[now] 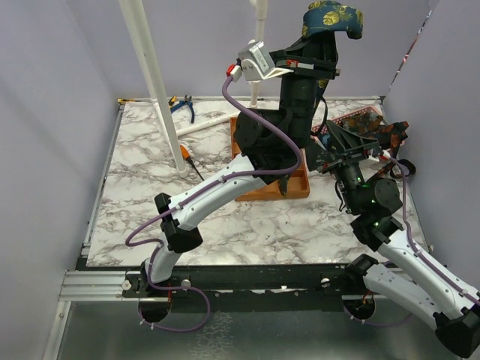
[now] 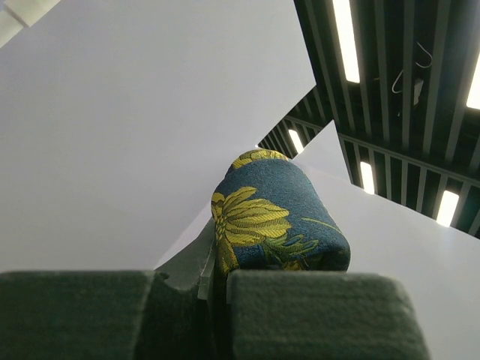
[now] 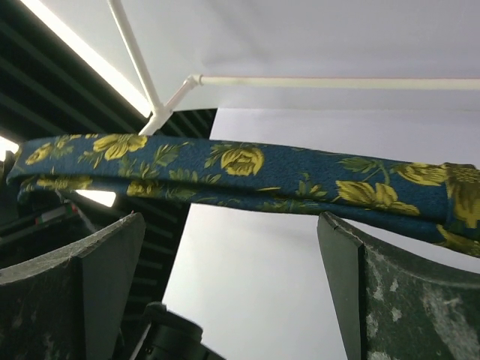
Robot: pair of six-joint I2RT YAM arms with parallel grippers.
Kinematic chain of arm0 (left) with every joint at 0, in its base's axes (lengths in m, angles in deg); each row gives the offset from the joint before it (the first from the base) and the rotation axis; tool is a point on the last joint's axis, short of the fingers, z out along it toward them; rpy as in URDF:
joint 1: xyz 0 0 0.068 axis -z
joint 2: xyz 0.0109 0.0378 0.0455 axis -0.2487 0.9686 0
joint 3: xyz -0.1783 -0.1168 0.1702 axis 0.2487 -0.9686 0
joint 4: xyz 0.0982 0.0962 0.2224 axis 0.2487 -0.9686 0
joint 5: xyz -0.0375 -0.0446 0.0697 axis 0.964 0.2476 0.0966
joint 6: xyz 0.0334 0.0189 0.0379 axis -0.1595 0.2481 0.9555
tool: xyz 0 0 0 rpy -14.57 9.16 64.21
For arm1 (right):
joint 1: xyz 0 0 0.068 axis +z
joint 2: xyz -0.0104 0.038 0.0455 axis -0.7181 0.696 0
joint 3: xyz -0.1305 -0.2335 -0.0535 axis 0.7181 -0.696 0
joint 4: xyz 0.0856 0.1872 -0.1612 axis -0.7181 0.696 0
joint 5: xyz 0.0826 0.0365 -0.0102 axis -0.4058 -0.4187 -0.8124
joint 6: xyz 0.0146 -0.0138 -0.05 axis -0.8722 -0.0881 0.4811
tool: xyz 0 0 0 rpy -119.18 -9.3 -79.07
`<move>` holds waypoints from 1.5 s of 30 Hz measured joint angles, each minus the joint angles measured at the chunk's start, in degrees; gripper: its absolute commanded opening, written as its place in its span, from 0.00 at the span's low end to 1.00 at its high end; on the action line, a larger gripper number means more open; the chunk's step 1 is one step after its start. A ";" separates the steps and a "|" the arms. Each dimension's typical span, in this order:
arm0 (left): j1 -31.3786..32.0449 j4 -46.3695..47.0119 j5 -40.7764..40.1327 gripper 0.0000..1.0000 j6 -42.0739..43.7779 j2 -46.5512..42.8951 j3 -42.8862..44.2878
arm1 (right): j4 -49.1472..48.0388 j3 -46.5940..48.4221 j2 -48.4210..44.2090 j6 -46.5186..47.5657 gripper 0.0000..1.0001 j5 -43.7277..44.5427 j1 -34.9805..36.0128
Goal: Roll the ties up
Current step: Flatten out the tie at the center of the board.
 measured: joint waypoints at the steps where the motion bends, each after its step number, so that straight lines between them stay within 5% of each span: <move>1: 0.00 -0.09 0.02 0.00 0.00 0.00 0.00 | -0.42 -0.35 0.55 -0.72 1.00 -0.04 -0.50; 24: 0.00 -0.28 1.49 0.00 -0.59 0.00 -0.33 | -5.42 0.13 4.76 -4.42 1.00 -5.07 -1.51; 45: 0.17 -1.05 3.28 0.00 -2.80 -5.44 -10.21 | -8.37 -3.67 10.58 -12.90 1.00 -5.60 -10.47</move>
